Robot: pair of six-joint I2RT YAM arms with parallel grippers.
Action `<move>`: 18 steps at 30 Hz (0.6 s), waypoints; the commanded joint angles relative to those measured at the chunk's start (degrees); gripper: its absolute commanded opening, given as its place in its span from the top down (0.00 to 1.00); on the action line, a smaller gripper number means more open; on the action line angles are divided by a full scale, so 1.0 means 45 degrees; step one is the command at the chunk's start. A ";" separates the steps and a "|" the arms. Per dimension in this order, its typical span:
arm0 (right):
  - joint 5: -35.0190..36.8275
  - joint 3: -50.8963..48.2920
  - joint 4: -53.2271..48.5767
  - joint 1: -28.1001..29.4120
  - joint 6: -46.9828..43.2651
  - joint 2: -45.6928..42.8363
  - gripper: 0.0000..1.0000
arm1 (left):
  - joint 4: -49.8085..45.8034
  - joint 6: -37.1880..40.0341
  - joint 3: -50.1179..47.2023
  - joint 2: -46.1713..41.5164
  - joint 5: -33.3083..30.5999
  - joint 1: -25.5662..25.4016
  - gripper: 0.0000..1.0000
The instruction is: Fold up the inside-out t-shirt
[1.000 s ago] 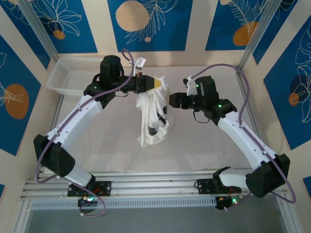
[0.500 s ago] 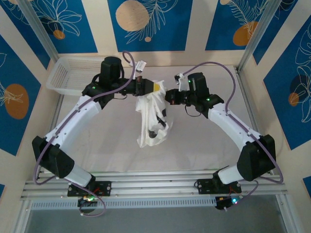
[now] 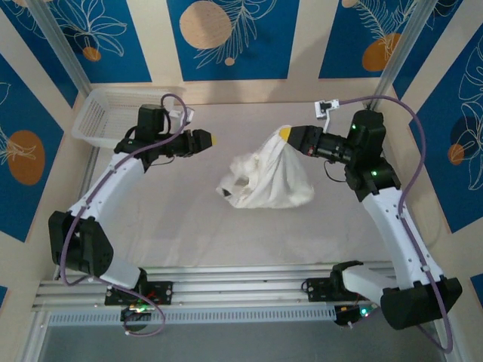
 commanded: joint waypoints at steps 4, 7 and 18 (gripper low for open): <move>-0.0869 -0.0080 0.0260 -0.0070 0.0682 0.0681 1.00 | 0.0397 0.2496 -0.0767 -0.1479 -0.1309 -0.2100 0.43; -0.0981 0.0075 -0.0098 0.0014 0.0280 0.0770 1.00 | 0.0865 0.3197 -0.0838 -0.1143 -0.2065 -0.3921 0.38; -0.1617 0.0298 -0.1224 0.0558 -0.0649 0.0556 1.00 | 0.3496 0.0575 0.0816 0.2897 -0.1043 -0.4194 0.10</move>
